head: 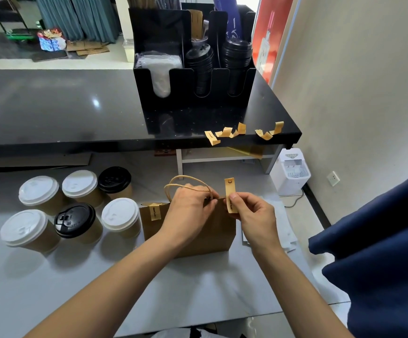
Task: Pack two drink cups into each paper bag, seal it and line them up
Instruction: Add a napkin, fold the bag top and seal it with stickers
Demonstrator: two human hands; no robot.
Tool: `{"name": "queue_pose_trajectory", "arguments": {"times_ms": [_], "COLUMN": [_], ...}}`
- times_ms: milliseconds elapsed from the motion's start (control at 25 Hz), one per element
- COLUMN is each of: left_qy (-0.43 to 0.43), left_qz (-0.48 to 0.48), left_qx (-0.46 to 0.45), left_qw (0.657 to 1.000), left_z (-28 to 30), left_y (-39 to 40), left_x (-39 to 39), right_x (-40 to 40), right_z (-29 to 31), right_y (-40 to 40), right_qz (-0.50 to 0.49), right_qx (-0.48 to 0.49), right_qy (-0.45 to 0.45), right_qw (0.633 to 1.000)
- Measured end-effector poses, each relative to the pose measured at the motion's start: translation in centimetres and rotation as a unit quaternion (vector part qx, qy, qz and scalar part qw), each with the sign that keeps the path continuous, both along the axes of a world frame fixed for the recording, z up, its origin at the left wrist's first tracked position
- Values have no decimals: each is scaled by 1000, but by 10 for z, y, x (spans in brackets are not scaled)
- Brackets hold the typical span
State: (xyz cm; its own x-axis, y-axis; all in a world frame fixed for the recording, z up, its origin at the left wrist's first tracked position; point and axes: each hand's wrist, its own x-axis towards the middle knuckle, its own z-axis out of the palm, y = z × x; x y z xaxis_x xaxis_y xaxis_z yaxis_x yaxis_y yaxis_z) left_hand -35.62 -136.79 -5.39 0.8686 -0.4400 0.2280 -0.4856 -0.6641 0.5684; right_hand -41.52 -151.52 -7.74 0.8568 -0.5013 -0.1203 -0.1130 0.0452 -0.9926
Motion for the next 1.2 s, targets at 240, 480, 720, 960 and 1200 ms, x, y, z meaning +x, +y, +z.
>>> {"name": "queue_pose_trajectory", "arguments": {"times_ms": [240,480,720,960,1200], "left_qy": [-11,8,3,-10,-12], "left_qz": [15,20,6,-16,-37], "left_qx": [-12,-11,-14,-3,3], "left_qw": [1000,1000,1000,1000,999], "left_z": [-7,-9,-9,-3,5], "left_y": [-1,-1,1,1,2], "left_x": [-4,-3,-2,-4,-1], "right_x": [-1,1,7,11,13], "right_z": [-1,-1,0,1,3], "right_y": [8,10,9,7,7], "right_qz": [11,-1,-7,-8,-4], "right_qx": [-53,-70,-68,-69,-71], "right_qy": [23,55,84,97,101], "right_qw": [998,996,994,993,992]}}
